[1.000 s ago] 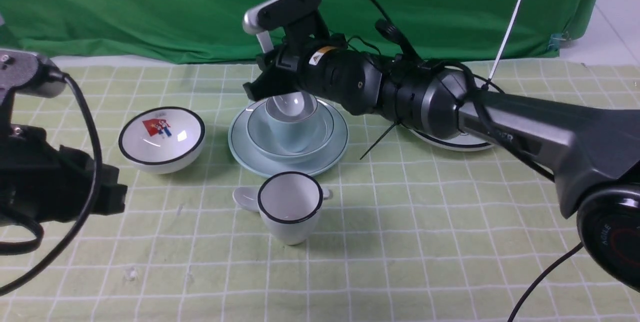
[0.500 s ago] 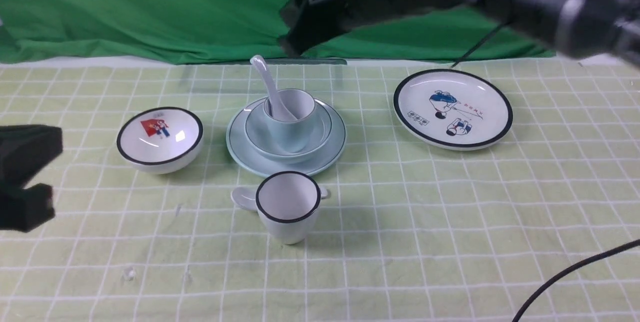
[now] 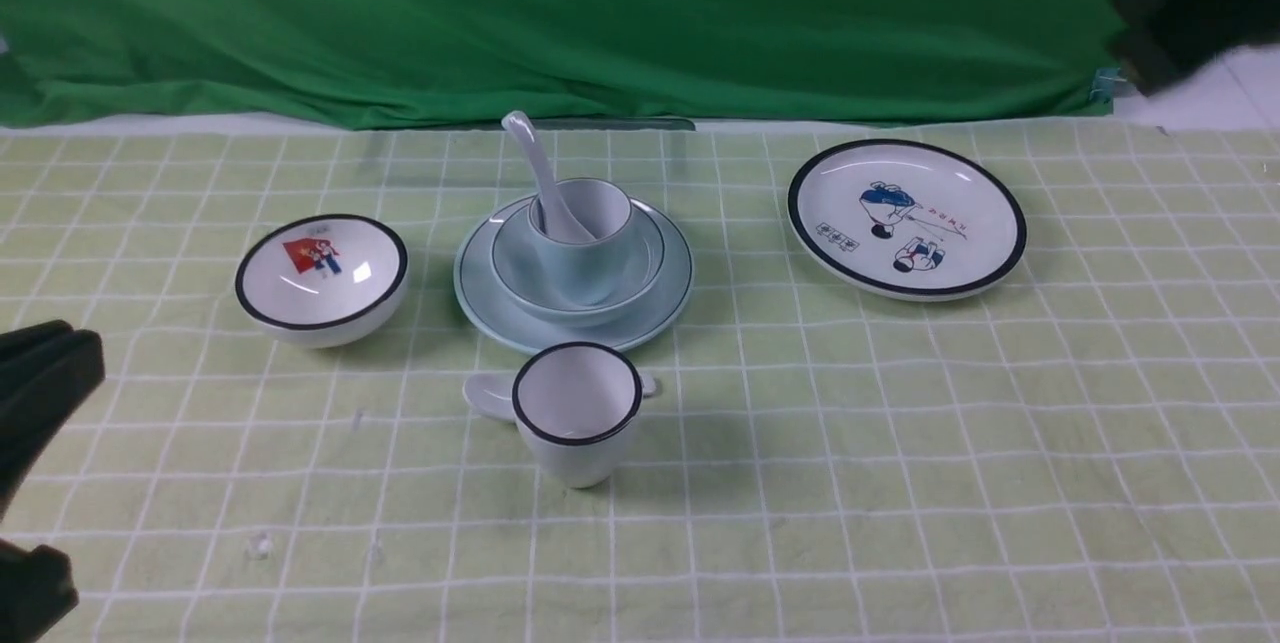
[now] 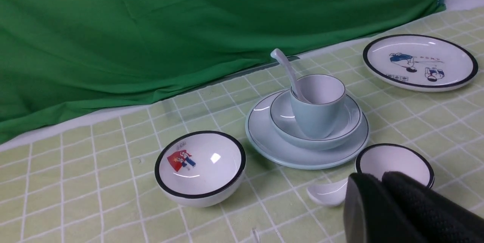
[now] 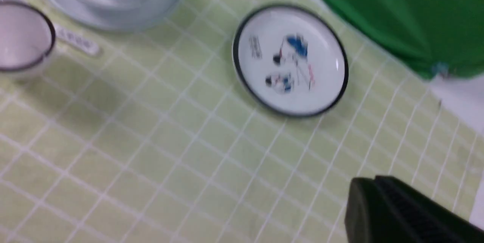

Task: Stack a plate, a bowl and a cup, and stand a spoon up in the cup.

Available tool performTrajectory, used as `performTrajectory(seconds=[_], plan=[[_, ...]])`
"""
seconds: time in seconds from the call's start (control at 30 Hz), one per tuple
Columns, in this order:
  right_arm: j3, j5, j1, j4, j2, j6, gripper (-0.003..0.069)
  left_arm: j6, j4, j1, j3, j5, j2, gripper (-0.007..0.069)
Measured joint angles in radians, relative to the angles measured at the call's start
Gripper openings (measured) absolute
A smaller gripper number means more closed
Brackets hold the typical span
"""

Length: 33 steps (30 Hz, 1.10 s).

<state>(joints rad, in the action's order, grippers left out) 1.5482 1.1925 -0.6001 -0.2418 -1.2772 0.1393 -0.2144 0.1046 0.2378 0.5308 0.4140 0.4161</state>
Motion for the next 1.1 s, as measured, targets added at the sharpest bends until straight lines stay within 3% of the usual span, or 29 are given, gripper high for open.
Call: performTrajectory(seconds=[0.03,0.13,0.27,0.33,0.37,0.4,0.5,0.63,0.77,0.9,1.1], plan=[[-0.017,0.0,0.0,0.0,0.0,-0.005,0.0043,0.0,0.0,0.0,0.0,0.0,0.0,-0.0007],[-0.356,-0.042,0.002,0.0,0.195,-0.09,0.0049,0.0,0.0,0.001,0.0,0.0,0.0,-0.0007],[-0.682,-0.223,0.002,0.001,0.416,-0.208,0.0055,0.0,0.0,0.001,0.0,0.0,0.0,-0.0007],[-0.885,-0.42,0.002,0.001,0.577,-0.284,0.0059,0.0,0.0,0.001,0.0,0.0,0.0,-0.0007],[-0.919,-0.46,0.002,0.001,0.606,-0.29,0.0059,0.0,0.0,0.001,0.0,0.0,0.0,-0.0007],[-1.048,-0.626,0.002,0.001,0.714,-0.309,0.0062,0.0,0.0,0.001,0.0,0.0,0.0,-0.0007],[-1.242,-0.903,0.002,0.001,0.888,-0.324,0.0074,0.0,0.0,0.001,0.0,0.0,0.0,-0.0007],[-1.449,-1.161,0.002,0.001,1.055,-0.326,0.01,0.0,0.0,0.001,0.0,0.0,0.0,-0.0007],[-1.542,-1.216,0.002,0.0,1.122,-0.327,0.0113,-0.003,0.0,0.001,0.0,0.0,0.0,-0.0007],[-1.558,-1.095,0.002,0.001,1.138,-0.367,0.0123,-0.002,0.0,0.001,0.0,0.0,0.0,-0.0007],[-1.557,-1.086,0.038,0.004,1.232,-0.384,0.0125,-0.002,-0.003,0.001,0.0,0.002,-0.001,-0.0007]])
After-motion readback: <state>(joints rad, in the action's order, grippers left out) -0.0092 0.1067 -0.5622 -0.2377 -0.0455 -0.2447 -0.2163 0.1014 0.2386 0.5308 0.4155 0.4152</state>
